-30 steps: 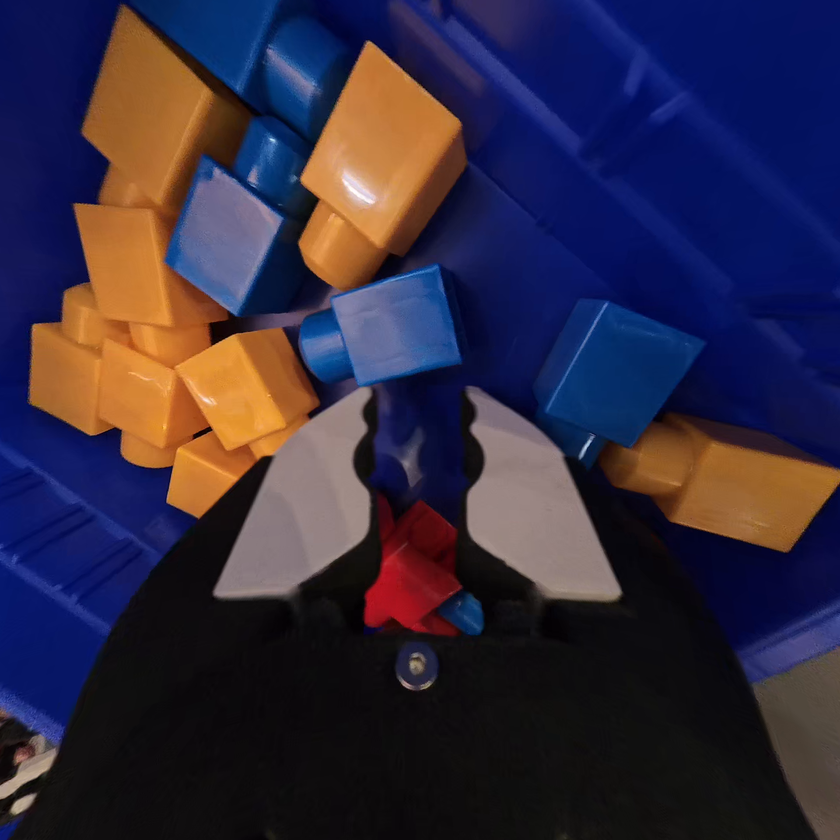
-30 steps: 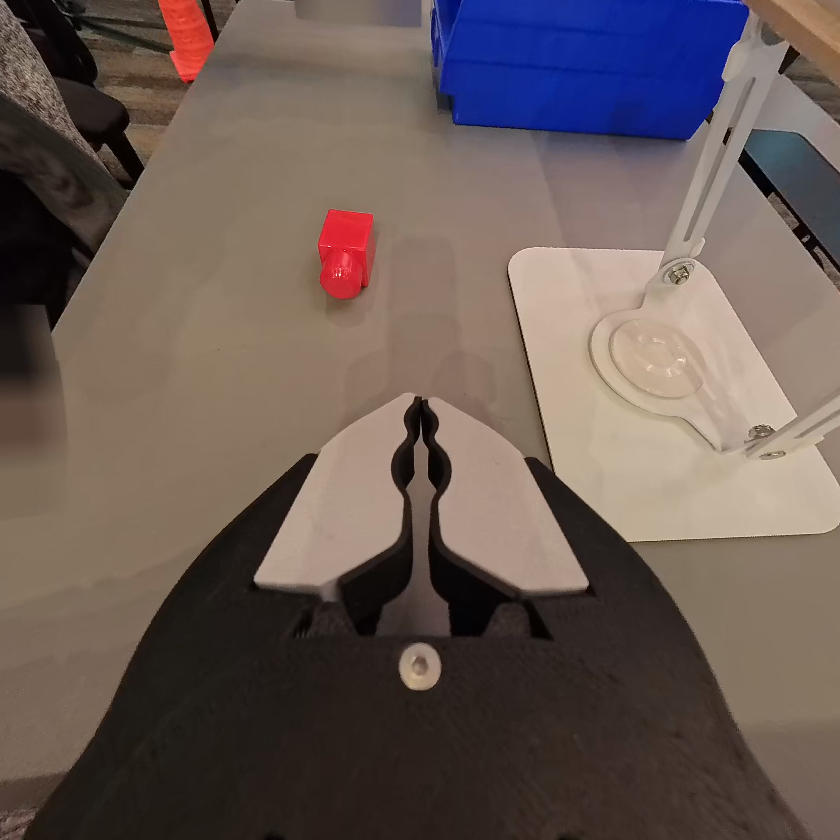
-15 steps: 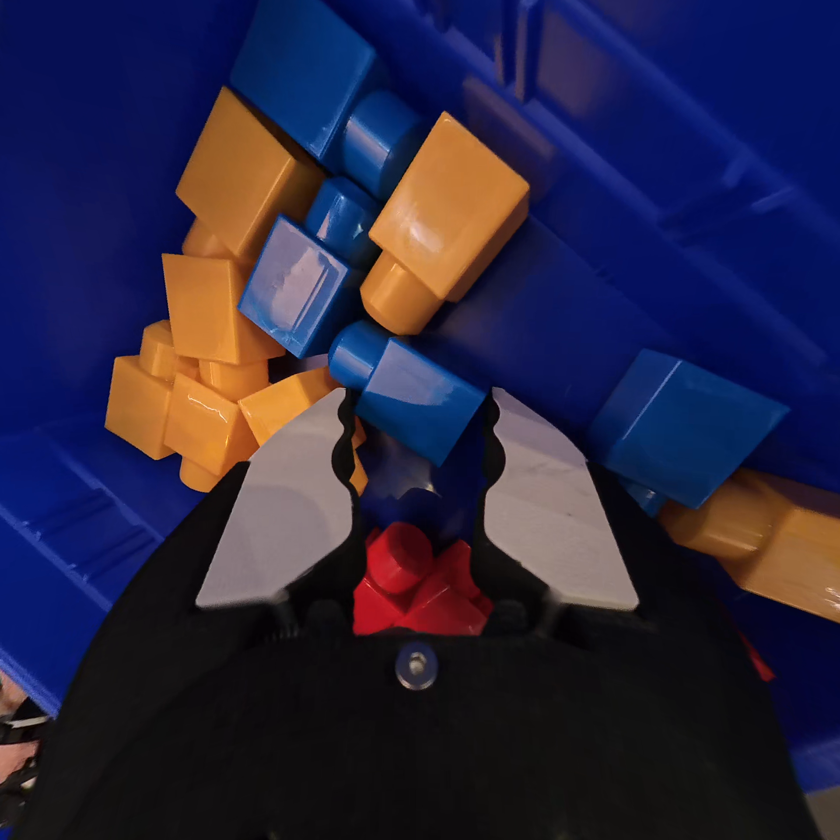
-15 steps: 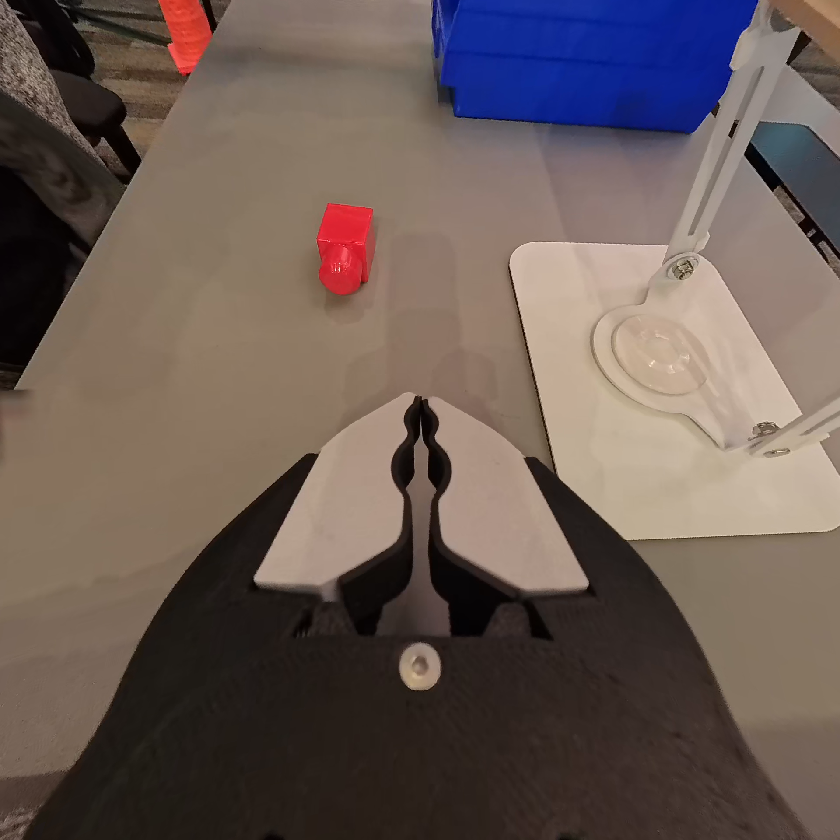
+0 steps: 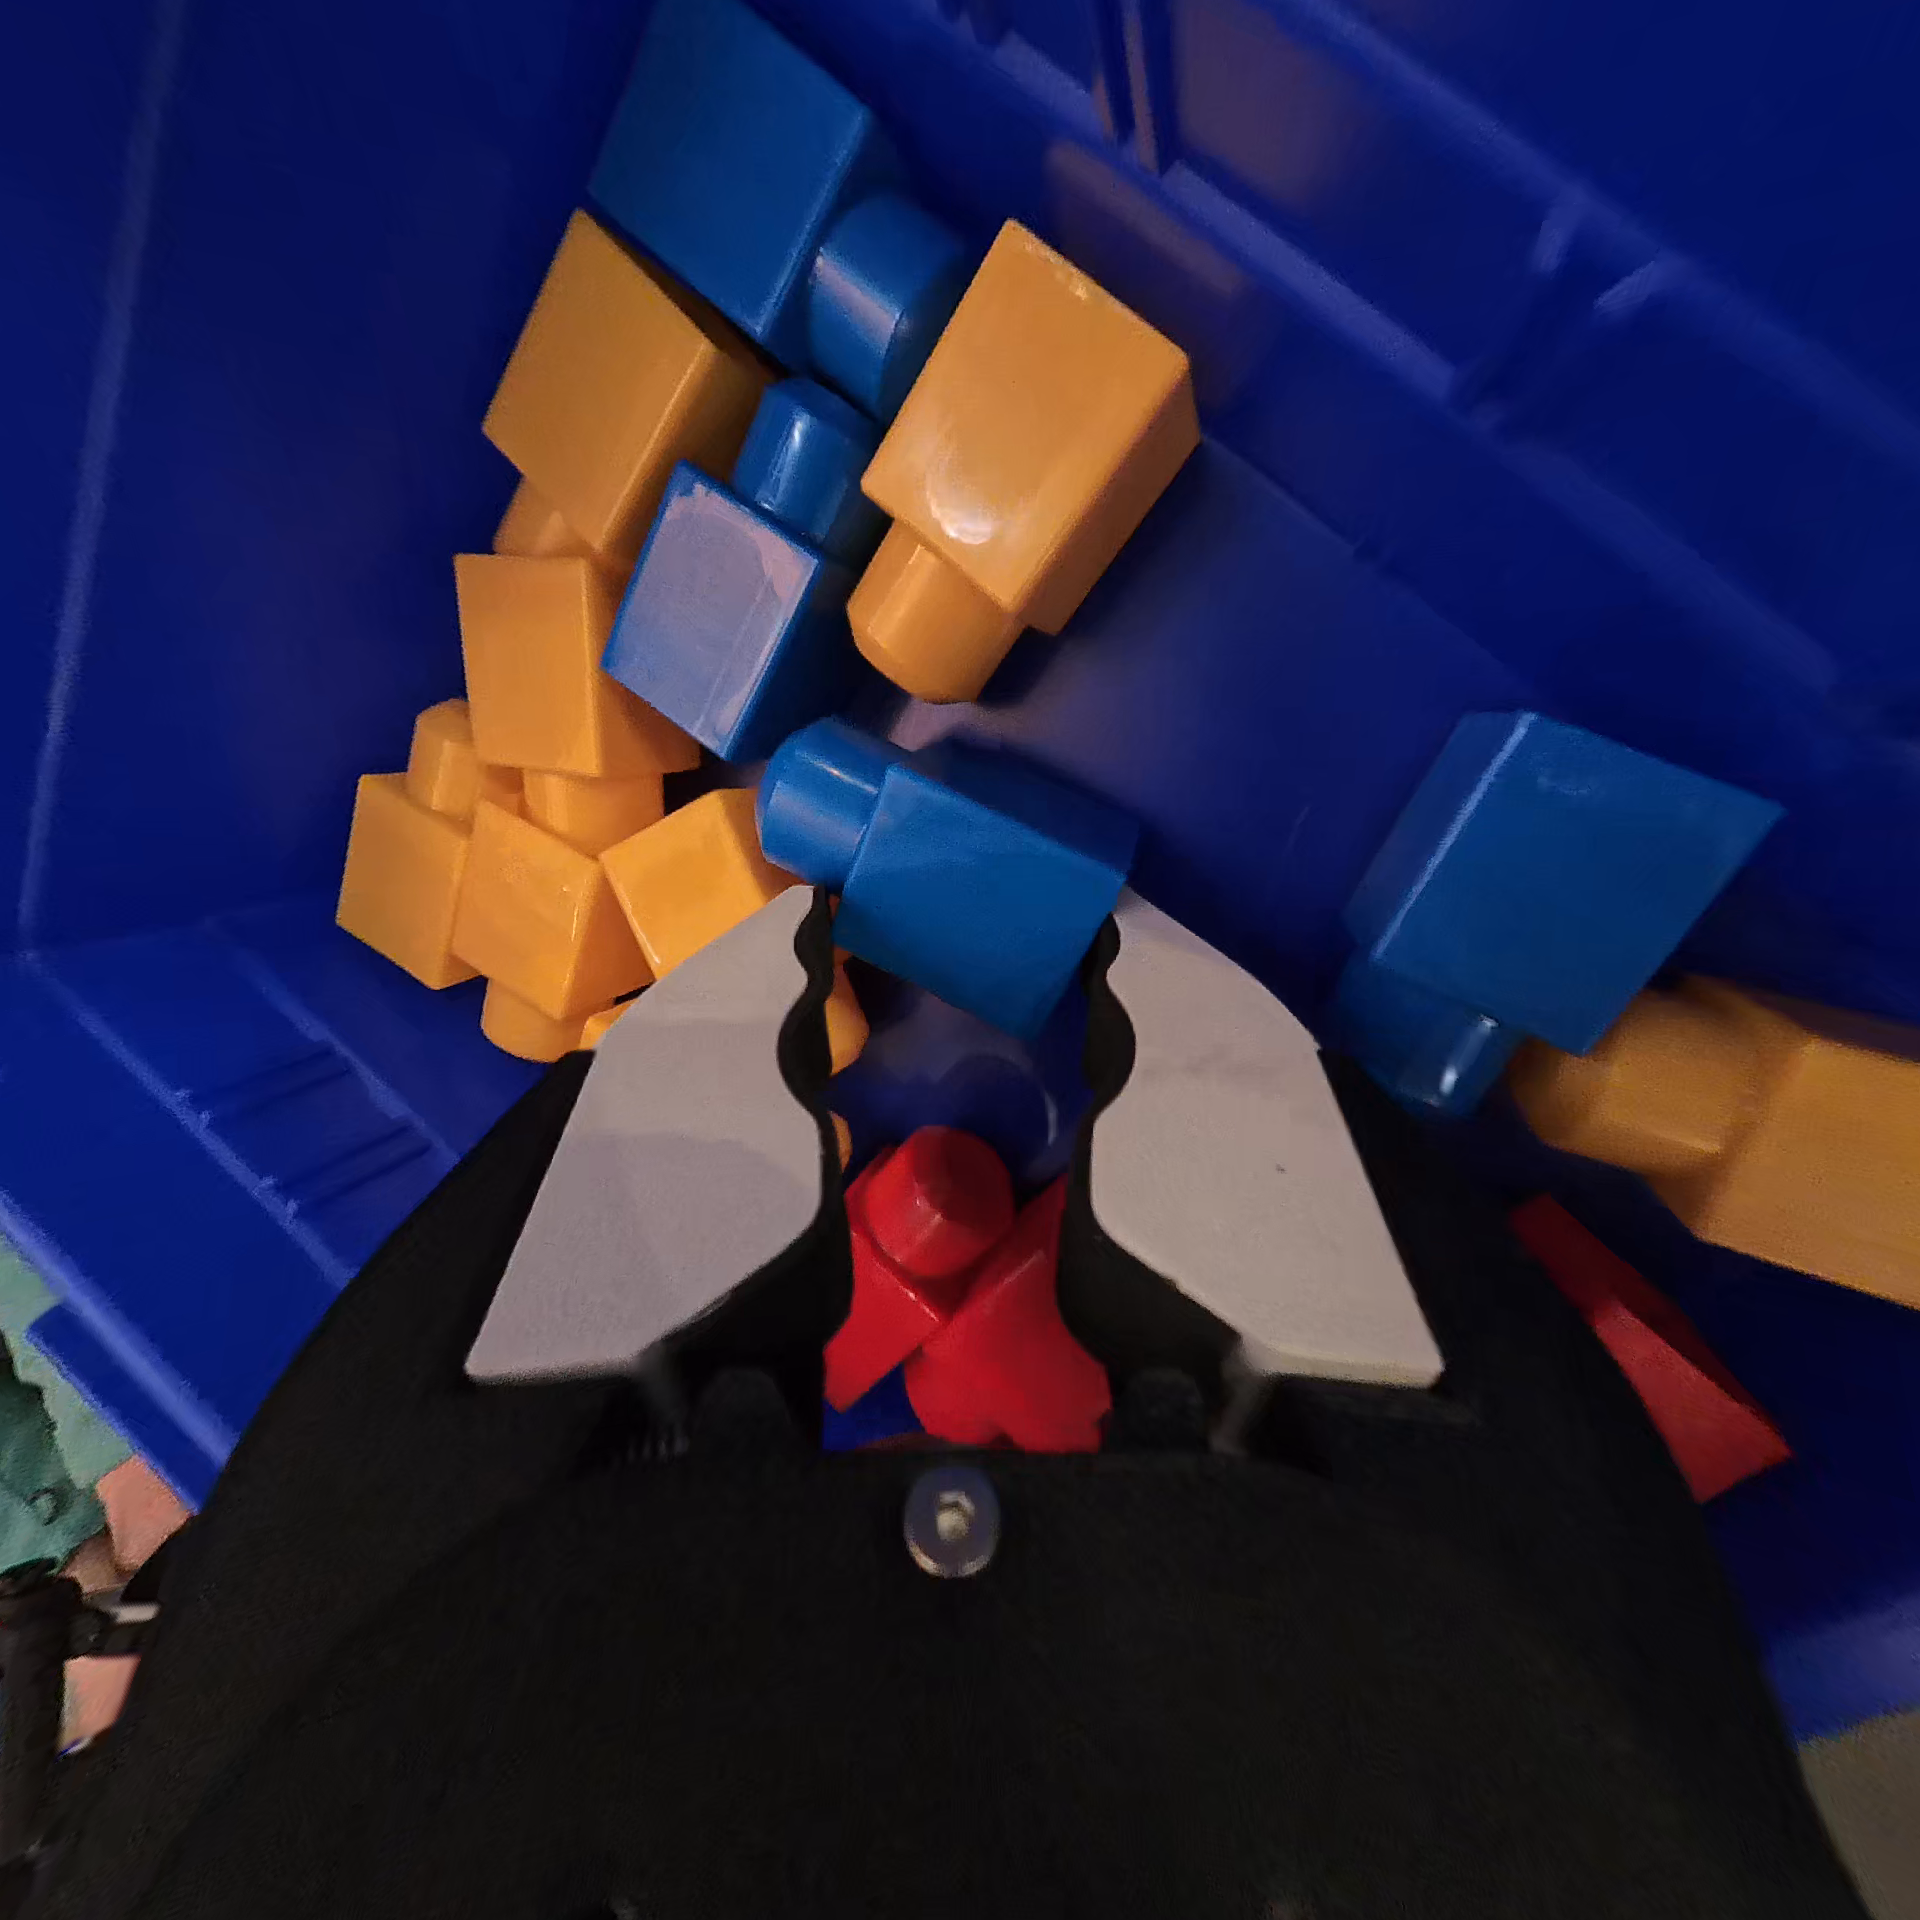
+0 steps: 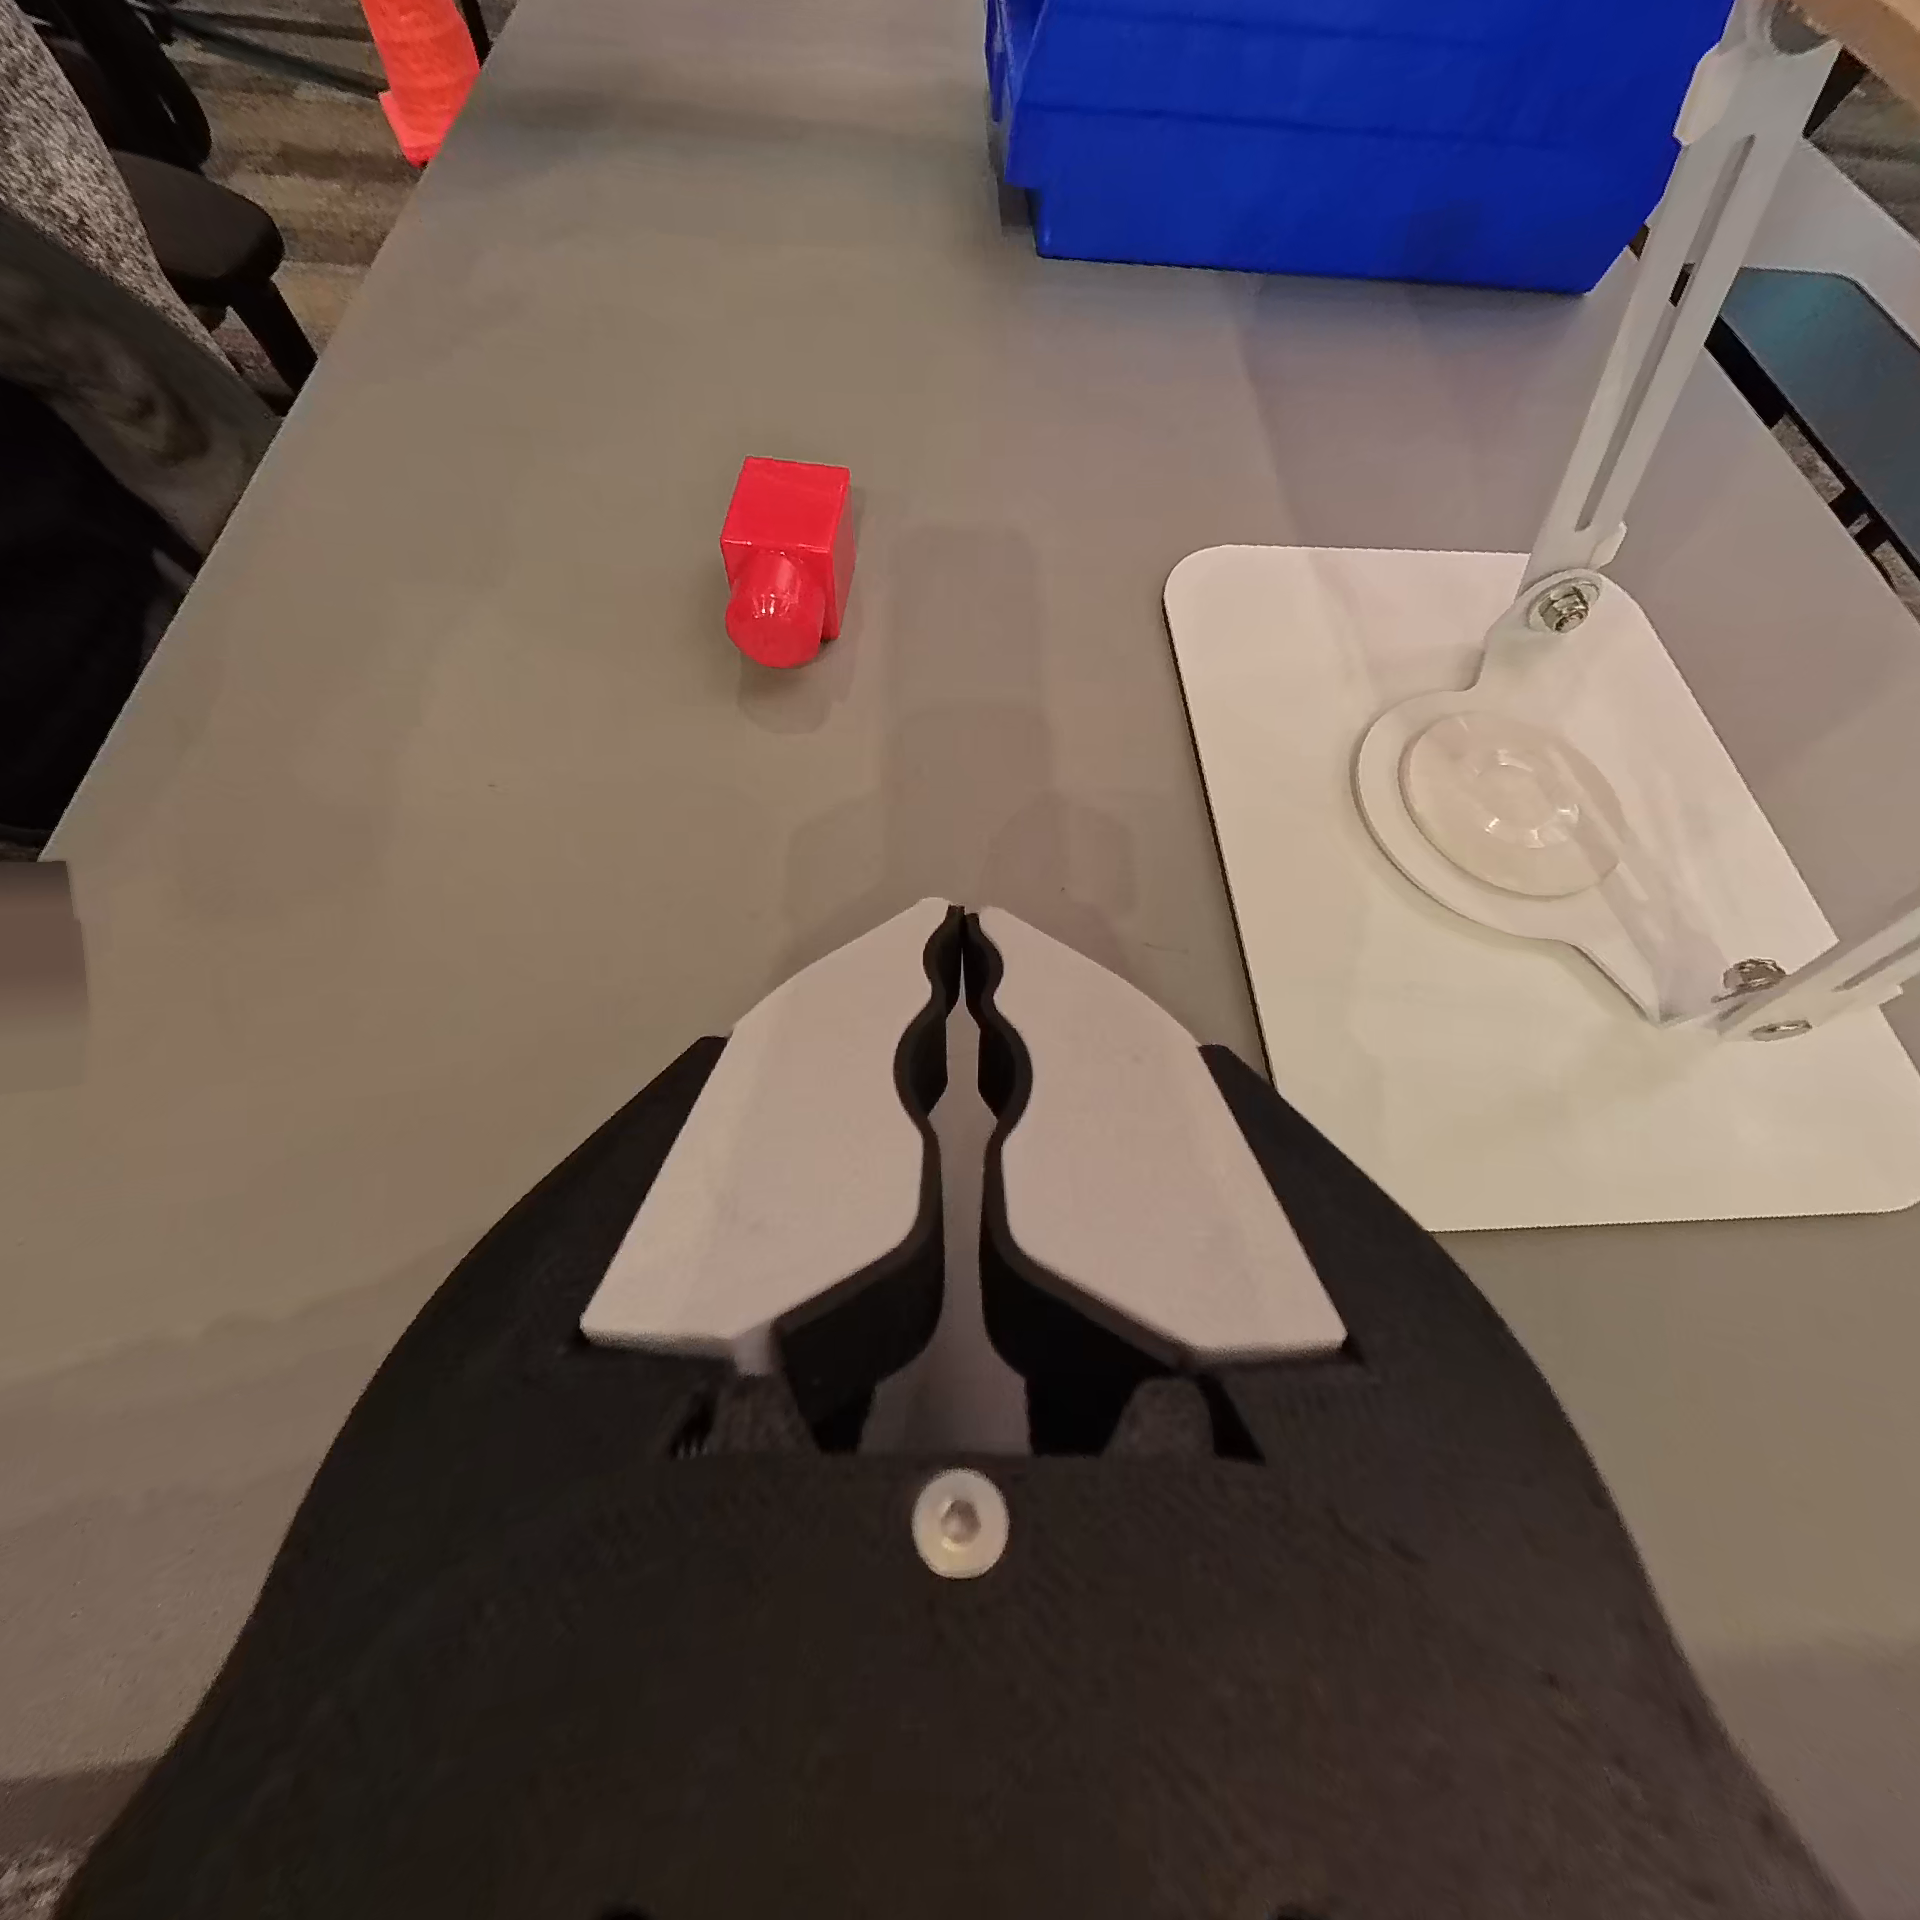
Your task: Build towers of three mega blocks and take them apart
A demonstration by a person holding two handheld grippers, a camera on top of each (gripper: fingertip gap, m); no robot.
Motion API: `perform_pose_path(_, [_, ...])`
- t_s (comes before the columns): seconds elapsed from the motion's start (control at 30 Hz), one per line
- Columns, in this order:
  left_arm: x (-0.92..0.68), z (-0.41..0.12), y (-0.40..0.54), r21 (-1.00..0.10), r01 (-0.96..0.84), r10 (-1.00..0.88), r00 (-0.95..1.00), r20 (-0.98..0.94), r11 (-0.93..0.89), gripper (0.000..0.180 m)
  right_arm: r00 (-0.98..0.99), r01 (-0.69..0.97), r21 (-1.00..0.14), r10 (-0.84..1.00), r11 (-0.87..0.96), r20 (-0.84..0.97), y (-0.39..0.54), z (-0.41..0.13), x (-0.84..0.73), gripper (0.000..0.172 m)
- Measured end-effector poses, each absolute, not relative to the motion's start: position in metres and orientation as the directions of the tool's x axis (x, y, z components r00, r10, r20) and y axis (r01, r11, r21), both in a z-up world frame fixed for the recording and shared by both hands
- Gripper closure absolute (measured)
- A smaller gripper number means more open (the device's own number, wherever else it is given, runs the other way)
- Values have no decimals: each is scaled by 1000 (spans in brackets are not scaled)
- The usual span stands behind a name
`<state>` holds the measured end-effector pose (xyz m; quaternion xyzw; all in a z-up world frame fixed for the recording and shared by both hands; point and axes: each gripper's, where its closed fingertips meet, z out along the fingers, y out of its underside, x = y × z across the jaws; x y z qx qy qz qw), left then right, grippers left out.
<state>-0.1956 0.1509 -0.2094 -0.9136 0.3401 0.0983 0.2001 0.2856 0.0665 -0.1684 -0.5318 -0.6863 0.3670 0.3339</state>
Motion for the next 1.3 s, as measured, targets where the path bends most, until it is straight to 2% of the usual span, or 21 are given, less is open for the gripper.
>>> perform_pose_path(0.13, [-192,-177,143,-392,-641,-554,767,-323,-660,135,-210,481,-861,975,165,70,67,-167,286,172])
perform_pose_path(0.3, [-163,-109,113,-476,-677,-577,733,-362,-561,136,-212,483,-860,975,167,70,66,-168,285,172])
perform_pose_path(0.43, [-97,-66,71,-533,-745,-686,630,-364,-402,137,-212,480,-861,975,169,74,66,-167,285,172])
perform_pose_path(0.53, [-46,-58,39,-524,-798,-756,531,-383,-296,138,-211,477,-862,975,168,74,66,-166,285,172])
perform_pose_path(0.7, [32,-90,4,-545,-819,-868,392,-305,-178,138,-211,475,-863,974,173,79,65,-165,285,172])
perform_pose_path(1.0, [84,-192,-15,-388,-910,-949,240,-207,-145,138,-213,474,-863,974,175,81,65,-165,285,172])
perform_pose_path(1.2, [98,-218,-23,-363,-921,-963,215,-164,-144,137,-217,479,-860,973,174,76,64,-167,285,172])
perform_pose_path(1.3, [105,-221,-27,-403,-902,-967,223,-125,-156,134,-217,481,-859,973,173,75,65,-168,285,172])
